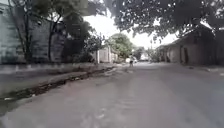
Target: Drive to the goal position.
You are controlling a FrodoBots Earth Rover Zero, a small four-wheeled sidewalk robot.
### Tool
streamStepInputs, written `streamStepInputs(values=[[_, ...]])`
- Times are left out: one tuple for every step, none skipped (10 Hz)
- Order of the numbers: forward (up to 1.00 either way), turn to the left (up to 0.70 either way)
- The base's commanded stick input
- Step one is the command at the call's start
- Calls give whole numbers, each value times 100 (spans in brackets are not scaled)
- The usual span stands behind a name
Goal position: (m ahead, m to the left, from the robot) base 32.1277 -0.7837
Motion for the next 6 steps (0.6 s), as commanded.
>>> streamStepInputs(values=[[100, -38], [100, -38], [100, -33], [100, 2], [100, 2], [100, 2]])
